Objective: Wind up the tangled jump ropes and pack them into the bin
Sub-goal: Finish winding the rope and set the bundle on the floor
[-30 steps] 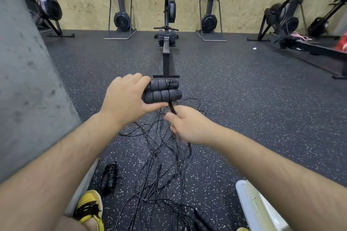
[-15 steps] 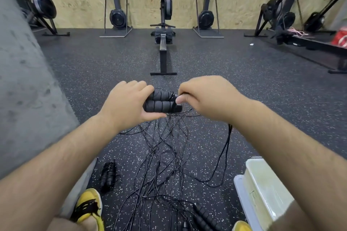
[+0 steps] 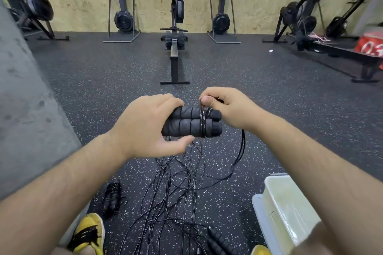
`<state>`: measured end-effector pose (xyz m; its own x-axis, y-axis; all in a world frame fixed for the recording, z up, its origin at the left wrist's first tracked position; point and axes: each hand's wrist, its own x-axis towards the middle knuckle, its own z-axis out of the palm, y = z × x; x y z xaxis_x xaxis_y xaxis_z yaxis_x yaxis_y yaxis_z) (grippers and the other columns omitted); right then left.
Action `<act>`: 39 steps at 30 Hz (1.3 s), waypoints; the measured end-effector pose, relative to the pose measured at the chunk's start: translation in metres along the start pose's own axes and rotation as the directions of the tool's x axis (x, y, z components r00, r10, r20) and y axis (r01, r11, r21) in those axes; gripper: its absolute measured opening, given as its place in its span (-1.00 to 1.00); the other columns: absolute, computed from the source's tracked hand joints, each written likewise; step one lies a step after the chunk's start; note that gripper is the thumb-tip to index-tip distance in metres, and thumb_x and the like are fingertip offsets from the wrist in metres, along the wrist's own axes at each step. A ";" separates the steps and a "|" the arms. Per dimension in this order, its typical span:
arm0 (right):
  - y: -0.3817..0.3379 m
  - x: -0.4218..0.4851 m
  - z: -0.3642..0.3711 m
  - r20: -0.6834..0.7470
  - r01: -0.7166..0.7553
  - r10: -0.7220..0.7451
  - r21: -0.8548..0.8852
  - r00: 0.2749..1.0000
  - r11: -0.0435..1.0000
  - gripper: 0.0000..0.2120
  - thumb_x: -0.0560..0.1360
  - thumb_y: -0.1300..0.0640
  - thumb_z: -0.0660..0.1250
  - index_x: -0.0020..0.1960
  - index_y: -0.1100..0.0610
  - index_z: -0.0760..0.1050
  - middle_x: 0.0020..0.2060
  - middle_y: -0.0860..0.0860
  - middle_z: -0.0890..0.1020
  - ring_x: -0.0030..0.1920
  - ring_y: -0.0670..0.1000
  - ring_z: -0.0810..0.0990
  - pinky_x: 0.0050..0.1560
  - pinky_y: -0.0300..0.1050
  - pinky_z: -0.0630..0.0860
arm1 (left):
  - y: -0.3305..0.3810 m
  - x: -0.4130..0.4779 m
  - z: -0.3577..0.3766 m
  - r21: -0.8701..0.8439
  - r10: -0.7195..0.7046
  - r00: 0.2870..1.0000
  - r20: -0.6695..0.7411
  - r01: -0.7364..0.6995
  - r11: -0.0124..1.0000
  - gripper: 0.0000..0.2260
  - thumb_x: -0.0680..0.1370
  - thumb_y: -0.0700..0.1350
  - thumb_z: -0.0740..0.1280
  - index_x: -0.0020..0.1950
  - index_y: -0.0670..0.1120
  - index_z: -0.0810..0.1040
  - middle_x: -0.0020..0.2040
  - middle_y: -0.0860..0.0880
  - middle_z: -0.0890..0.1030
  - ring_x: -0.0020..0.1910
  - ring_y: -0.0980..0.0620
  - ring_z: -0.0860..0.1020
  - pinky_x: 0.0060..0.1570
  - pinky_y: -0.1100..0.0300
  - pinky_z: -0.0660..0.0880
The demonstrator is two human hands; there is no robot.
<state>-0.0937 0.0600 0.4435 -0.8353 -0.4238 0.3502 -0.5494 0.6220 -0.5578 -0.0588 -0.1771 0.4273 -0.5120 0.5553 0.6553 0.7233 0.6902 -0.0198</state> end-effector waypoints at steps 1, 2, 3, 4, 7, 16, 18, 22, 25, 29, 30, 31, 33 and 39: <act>-0.001 -0.001 0.001 0.000 -0.021 0.021 0.058 1.000 0.998 -0.79 0.64 0.03 0.24 -0.16 -0.04 0.51 -0.33 -0.17 0.53 -0.28 -0.14 0.45 -0.16 -0.12 0.43 | -0.001 0.001 -0.001 0.007 0.007 1.000 -0.004 -0.007 1.000 -0.47 0.43 0.32 0.35 0.07 -0.13 0.57 -0.19 0.04 0.52 -0.25 -0.04 0.51 -0.24 0.06 0.47; -0.002 -0.002 0.002 0.006 -0.043 0.042 0.127 0.999 0.991 -0.77 0.63 0.14 0.26 -0.19 -0.02 0.49 -0.37 -0.20 0.50 -0.32 -0.19 0.41 -0.23 -0.18 0.40 | -0.002 0.003 -0.001 0.027 0.011 1.000 -0.013 -0.011 1.000 -0.45 0.46 0.34 0.33 0.10 -0.13 0.56 -0.17 0.03 0.53 -0.22 -0.04 0.51 -0.23 0.07 0.46; -0.004 -0.003 0.004 0.021 -0.062 0.059 0.194 0.998 0.979 -0.73 0.60 0.27 0.27 -0.21 -0.01 0.47 -0.40 -0.22 0.48 -0.36 -0.23 0.39 -0.28 -0.26 0.37 | -0.003 0.004 -0.001 0.057 0.014 1.000 -0.025 -0.013 0.998 -0.43 0.48 0.36 0.31 0.12 -0.14 0.56 -0.16 0.02 0.53 -0.20 -0.04 0.52 -0.22 0.08 0.46; -0.005 -0.004 0.007 0.041 -0.082 0.075 0.243 0.996 0.967 -0.70 0.56 0.40 0.26 -0.19 0.03 0.47 -0.40 -0.23 0.49 -0.38 -0.28 0.40 -0.30 -0.35 0.37 | -0.004 0.005 -0.001 0.090 0.015 0.999 -0.036 -0.011 0.996 -0.41 0.48 0.37 0.30 0.13 -0.14 0.56 -0.15 0.02 0.53 -0.19 -0.05 0.52 -0.23 0.08 0.45; -0.014 -0.007 0.020 0.076 -0.126 0.107 0.319 0.991 0.940 -0.68 0.53 0.57 0.15 -0.05 0.18 0.48 -0.31 -0.18 0.54 -0.36 -0.39 0.48 -0.26 -0.50 0.38 | -0.008 0.008 0.000 0.161 0.004 0.999 -0.049 0.004 0.987 -0.42 0.48 0.39 0.28 0.08 -0.13 0.55 -0.19 0.01 0.49 -0.21 -0.09 0.52 -0.27 0.07 0.42; -0.034 -0.014 0.044 0.200 -0.367 0.321 0.269 0.926 0.890 -0.62 0.67 0.17 0.06 -0.32 0.05 0.31 -0.52 -0.15 0.36 -0.46 -0.08 0.27 -0.38 -0.17 0.24 | -0.019 0.006 0.001 0.270 -0.034 0.995 -0.092 0.058 0.961 -0.44 0.47 0.37 0.28 0.06 -0.14 0.57 -0.20 -0.03 0.51 -0.23 -0.12 0.55 -0.29 0.05 0.43; -0.043 -0.016 0.049 0.200 -0.332 0.292 0.207 0.935 0.920 -0.70 0.70 0.11 0.06 -0.19 0.04 0.39 -0.42 -0.09 0.45 -0.41 -0.05 0.34 -0.41 -0.17 0.28 | -0.025 0.003 0.001 0.298 -0.041 0.997 -0.072 0.061 0.953 -0.42 0.48 0.39 0.24 0.05 -0.13 0.56 -0.20 -0.03 0.50 -0.22 -0.12 0.54 -0.29 0.04 0.43; -0.053 -0.018 0.056 0.244 -0.272 0.264 -0.001 0.933 0.962 -0.78 0.69 0.08 0.08 -0.02 0.17 0.40 -0.30 0.03 0.48 -0.34 -0.01 0.39 -0.33 -0.08 0.32 | -0.042 -0.001 0.005 0.374 -0.059 0.998 -0.034 0.068 0.925 -0.45 0.49 0.38 0.26 0.02 -0.13 0.52 -0.20 -0.04 0.48 -0.22 -0.14 0.53 -0.28 0.04 0.37; -0.058 -0.021 0.053 0.268 -0.252 0.294 -0.181 0.918 0.951 -0.71 0.69 -0.01 0.05 -0.10 0.12 0.38 -0.18 0.04 0.53 -0.27 0.00 0.47 -0.31 -0.09 0.29 | -0.050 -0.003 0.007 0.405 -0.075 0.997 -0.012 0.073 0.911 -0.45 0.49 0.39 0.24 -0.01 -0.12 0.50 -0.21 -0.04 0.47 -0.23 -0.14 0.52 -0.27 0.03 0.37; -0.067 -0.025 0.041 0.275 -0.129 0.244 -0.378 0.930 0.917 -0.68 0.70 -0.03 0.02 -0.10 0.11 0.38 -0.15 0.06 0.53 -0.24 0.04 0.46 -0.20 -0.10 0.30 | -0.057 -0.007 0.011 0.425 -0.109 0.994 0.019 0.091 0.901 -0.44 0.47 0.41 0.18 -0.03 -0.11 0.50 -0.22 -0.04 0.47 -0.23 -0.14 0.52 -0.27 0.02 0.40; -0.069 -0.026 0.039 0.267 -0.092 0.223 -0.426 0.938 0.900 -0.69 0.69 -0.03 0.02 -0.13 0.10 0.36 -0.18 0.05 0.51 -0.24 0.06 0.45 -0.20 -0.10 0.29 | -0.058 -0.008 0.013 0.426 -0.115 0.993 0.028 0.092 0.900 -0.44 0.47 0.40 0.18 -0.04 -0.11 0.50 -0.22 -0.04 0.47 -0.23 -0.15 0.53 -0.28 0.02 0.40; -0.071 -0.026 0.037 0.250 -0.052 0.191 -0.473 0.949 0.879 -0.69 0.69 -0.02 0.02 -0.14 0.08 0.35 -0.20 0.03 0.49 -0.23 0.07 0.45 -0.20 -0.10 0.29 | -0.059 -0.009 0.014 0.424 -0.116 0.993 0.035 0.091 0.901 -0.45 0.46 0.40 0.18 -0.06 -0.10 0.49 -0.23 -0.04 0.47 -0.24 -0.15 0.53 -0.28 0.03 0.39; -0.073 -0.027 0.033 0.197 0.031 0.093 -0.548 0.976 0.836 -0.71 0.68 -0.03 0.02 -0.14 0.06 0.34 -0.23 -0.01 0.46 -0.21 0.09 0.43 -0.20 -0.09 0.27 | -0.058 -0.009 0.017 0.420 -0.107 0.993 0.046 0.078 0.904 -0.47 0.45 0.39 0.17 -0.09 -0.10 0.48 -0.24 -0.04 0.47 -0.26 -0.15 0.53 -0.29 0.05 0.37; -0.056 -0.017 0.013 0.118 0.186 -0.145 -0.684 0.982 0.705 -0.72 0.68 -0.10 0.01 0.02 0.01 0.42 -0.13 -0.07 0.57 -0.09 0.09 0.59 -0.21 -0.05 0.40 | -0.053 -0.007 0.018 0.390 -0.048 0.995 0.082 0.013 0.921 -0.49 0.45 0.37 0.19 -0.11 -0.10 0.48 -0.26 -0.03 0.48 -0.29 -0.14 0.53 -0.30 0.08 0.34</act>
<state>-0.0490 0.0240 0.4593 -0.7390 -0.5840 0.3359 -0.5557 0.8103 0.1862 -0.1021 -0.2095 0.4096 -0.5826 0.5572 0.5917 0.4786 0.8236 -0.3044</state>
